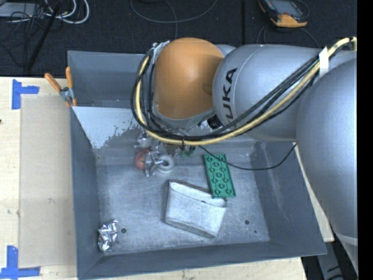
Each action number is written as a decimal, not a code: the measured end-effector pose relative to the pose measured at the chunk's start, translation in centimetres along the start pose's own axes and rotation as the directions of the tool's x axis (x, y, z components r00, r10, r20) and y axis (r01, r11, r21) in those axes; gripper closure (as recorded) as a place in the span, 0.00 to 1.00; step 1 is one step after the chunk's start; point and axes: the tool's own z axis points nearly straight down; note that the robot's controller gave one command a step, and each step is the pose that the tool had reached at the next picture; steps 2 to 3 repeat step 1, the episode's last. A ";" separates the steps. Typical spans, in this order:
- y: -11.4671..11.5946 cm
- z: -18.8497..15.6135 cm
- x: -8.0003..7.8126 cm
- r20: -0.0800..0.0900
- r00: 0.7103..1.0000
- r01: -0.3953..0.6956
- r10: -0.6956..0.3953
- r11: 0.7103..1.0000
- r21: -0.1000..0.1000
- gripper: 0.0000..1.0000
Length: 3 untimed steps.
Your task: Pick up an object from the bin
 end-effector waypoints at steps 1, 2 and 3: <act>1.0 -6.3 0.0 0.000 1.000 0.013 -0.013 1.000 0.000 1.00; 1.0 -6.3 0.0 0.000 1.000 0.013 -0.013 1.000 0.000 1.00; 1.0 -6.3 0.0 0.000 1.000 0.013 -0.013 1.000 0.000 1.00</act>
Offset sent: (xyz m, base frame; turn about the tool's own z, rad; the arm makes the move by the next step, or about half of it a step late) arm -0.0052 0.0085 0.0585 -0.0140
